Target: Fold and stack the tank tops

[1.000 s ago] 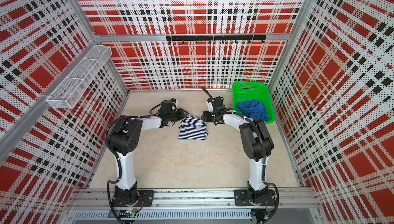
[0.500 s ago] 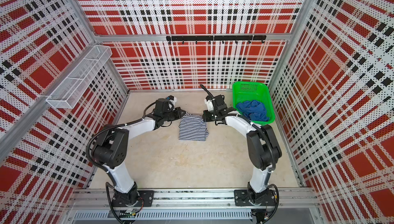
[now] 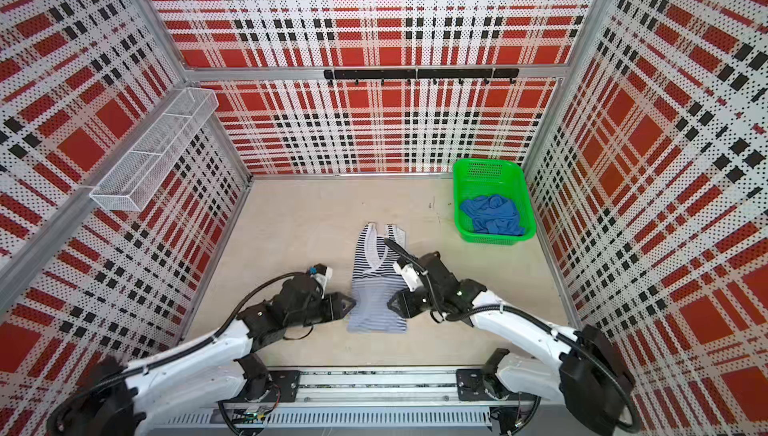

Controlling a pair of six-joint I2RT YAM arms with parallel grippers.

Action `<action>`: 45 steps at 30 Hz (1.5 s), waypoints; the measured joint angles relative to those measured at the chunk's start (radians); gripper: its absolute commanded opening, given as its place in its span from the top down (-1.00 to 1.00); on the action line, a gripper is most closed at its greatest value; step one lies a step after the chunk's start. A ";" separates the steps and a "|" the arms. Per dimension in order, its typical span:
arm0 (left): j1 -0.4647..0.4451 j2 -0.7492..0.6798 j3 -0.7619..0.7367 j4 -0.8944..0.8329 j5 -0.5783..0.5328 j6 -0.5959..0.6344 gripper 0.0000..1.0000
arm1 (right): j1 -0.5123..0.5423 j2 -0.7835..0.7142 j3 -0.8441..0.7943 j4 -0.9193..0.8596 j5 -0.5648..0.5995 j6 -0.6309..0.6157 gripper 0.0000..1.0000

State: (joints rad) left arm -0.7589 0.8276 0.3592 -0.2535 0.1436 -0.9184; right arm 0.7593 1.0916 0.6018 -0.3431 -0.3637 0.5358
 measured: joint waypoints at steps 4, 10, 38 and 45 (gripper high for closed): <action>0.046 -0.189 0.029 -0.123 -0.087 -0.040 -0.17 | -0.067 -0.022 0.055 -0.074 0.099 0.056 0.09; 0.154 0.077 0.037 0.031 -0.088 -0.001 -0.05 | -0.101 0.188 0.174 -0.092 0.234 0.109 0.12; 0.138 0.570 0.027 0.605 0.093 0.004 0.68 | -0.217 0.432 0.043 0.296 -0.039 0.186 1.00; 0.140 0.566 0.027 0.627 0.096 0.001 0.95 | -0.211 0.352 0.040 0.338 -0.185 0.190 1.00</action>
State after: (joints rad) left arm -0.6193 1.3933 0.3859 0.3733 0.2394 -0.9176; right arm 0.5484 1.4441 0.6418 -0.0048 -0.5484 0.7254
